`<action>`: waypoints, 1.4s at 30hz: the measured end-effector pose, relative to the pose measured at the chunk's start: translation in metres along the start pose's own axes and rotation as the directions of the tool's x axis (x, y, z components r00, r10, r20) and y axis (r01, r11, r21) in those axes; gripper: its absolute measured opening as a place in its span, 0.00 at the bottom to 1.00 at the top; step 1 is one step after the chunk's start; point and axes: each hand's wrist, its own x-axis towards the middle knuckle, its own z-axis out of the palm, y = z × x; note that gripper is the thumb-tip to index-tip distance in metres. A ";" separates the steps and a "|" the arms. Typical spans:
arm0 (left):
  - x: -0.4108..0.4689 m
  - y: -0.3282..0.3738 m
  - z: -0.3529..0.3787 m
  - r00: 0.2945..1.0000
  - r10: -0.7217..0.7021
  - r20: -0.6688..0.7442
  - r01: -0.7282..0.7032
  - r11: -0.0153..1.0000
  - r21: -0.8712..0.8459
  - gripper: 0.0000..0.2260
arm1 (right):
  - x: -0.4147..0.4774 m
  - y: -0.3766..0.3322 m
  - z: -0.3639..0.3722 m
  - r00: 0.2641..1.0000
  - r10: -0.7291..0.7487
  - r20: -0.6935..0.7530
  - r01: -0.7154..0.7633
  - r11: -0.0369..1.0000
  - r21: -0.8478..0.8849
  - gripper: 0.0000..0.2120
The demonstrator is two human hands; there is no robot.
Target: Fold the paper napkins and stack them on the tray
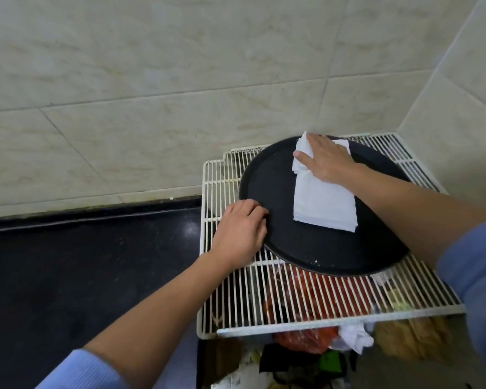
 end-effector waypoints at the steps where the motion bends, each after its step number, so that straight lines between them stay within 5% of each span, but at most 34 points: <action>1: -0.001 -0.001 -0.005 1.000 0.004 -0.012 -0.004 1.000 -0.007 0.14 | -0.002 -0.003 -0.006 1.000 0.008 0.001 -0.008 1.000 -0.006 0.36; 8: -0.063 -0.055 -0.065 0.984 -0.127 -0.123 0.132 0.991 0.031 0.11 | -0.030 -0.117 -0.052 0.940 -0.154 -0.306 0.148 0.988 -0.043 0.22; 15: -0.251 -0.157 -0.131 0.885 -0.466 -0.024 0.464 0.875 0.137 0.11 | -0.097 -0.325 0.010 0.881 -0.419 -0.218 0.429 0.903 -0.004 0.16; 21: -0.449 -0.232 -0.204 0.711 -0.702 -0.047 0.693 0.687 0.220 0.09 | -0.179 -0.513 0.104 0.786 -0.617 -0.029 0.618 0.785 0.040 0.11; 29: -0.669 -0.279 -0.277 0.386 -0.896 -0.219 0.919 0.352 0.177 0.10 | -0.278 -0.742 0.173 0.507 -0.853 0.121 0.855 0.516 0.052 0.11; 42: -0.865 -0.374 -0.339 -0.044 -0.961 -0.272 0.996 -0.064 0.066 0.13 | -0.339 -1.030 0.283 0.135 -0.956 0.262 0.974 0.176 0.139 0.12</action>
